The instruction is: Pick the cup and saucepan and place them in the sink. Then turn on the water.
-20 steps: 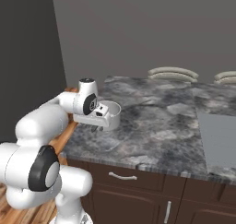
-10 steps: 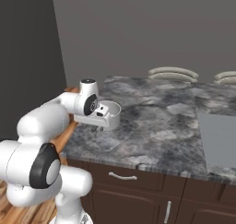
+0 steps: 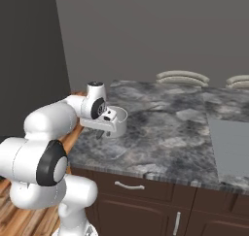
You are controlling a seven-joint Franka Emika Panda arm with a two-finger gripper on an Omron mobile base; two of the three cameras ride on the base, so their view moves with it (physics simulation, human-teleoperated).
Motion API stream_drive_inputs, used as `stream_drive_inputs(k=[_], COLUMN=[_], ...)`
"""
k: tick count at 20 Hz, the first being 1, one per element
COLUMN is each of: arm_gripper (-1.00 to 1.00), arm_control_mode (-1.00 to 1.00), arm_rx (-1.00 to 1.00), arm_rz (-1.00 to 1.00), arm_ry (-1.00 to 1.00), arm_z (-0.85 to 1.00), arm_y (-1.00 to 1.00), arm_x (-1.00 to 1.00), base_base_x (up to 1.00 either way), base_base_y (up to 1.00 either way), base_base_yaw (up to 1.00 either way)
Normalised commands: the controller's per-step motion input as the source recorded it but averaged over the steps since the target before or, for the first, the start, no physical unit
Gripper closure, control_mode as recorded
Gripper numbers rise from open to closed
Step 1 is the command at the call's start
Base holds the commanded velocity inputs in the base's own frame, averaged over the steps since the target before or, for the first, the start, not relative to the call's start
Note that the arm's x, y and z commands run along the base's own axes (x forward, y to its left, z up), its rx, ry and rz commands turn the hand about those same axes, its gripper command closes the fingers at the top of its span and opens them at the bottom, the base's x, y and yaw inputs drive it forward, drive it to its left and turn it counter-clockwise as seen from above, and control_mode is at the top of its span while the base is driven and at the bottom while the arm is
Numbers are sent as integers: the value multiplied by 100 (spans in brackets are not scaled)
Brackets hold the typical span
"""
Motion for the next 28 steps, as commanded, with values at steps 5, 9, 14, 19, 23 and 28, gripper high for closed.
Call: stream_drive_inputs(k=[5,9,14,19,23,28], arm_gripper=[-100,-100,-100,100,100,100], arm_control_mode=[-100,-100,-100,-100,-100,-100], arm_rx=[0,0,0,0,0,0], arm_rz=[0,0,0,0,0,0], arm_ry=[0,2,2,3,3,0], arm_z=[-8,-15,-13,-6,0,0], arm_y=[0,0,0,0,0,0], arm_x=[5,0,0,0,0,0], base_base_x=[0,0,0,0,0,0], base_base_y=[0,0,0,0,0,0], base_base_yaw=[0,0,0,0,0,0])
